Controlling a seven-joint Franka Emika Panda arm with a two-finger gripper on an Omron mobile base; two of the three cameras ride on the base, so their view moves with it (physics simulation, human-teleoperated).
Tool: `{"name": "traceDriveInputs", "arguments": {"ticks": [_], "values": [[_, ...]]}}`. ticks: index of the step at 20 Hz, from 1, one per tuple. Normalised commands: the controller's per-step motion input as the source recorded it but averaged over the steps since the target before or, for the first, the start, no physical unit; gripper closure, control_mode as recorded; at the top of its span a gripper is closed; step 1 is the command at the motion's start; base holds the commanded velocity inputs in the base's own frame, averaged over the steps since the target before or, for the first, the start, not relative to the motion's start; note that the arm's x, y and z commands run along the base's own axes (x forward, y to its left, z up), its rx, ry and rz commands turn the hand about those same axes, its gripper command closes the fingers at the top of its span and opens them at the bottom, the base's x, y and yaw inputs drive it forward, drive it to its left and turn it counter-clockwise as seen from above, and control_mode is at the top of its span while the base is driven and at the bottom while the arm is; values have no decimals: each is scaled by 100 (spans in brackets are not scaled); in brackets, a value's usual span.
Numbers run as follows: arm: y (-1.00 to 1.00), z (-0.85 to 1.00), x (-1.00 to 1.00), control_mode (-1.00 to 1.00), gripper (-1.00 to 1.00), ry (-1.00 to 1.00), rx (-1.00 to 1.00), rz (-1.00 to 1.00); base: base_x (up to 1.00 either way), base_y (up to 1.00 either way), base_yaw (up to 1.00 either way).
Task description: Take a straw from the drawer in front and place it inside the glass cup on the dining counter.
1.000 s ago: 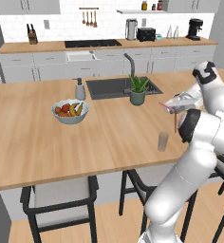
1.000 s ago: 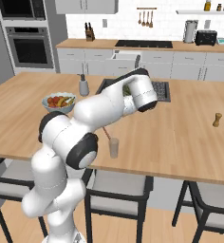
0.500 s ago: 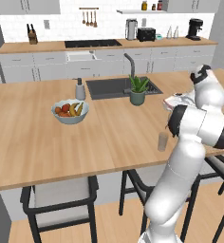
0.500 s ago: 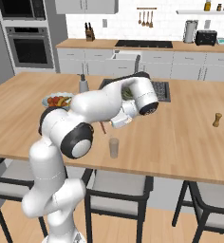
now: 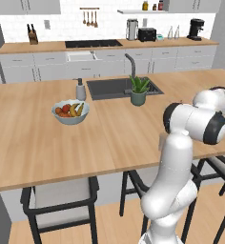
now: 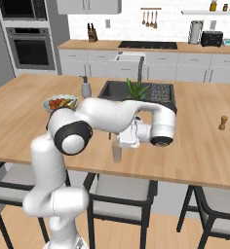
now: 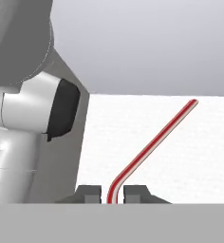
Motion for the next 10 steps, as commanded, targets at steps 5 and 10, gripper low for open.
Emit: {"name": "traceDriveInputs", "arguments": {"ticks": [5,10], "values": [[-8,0,-2,-100,100,-15,26,-36,0,0,0],[0,4,0,-100,100,8,10,-34,0,0,0]]}}
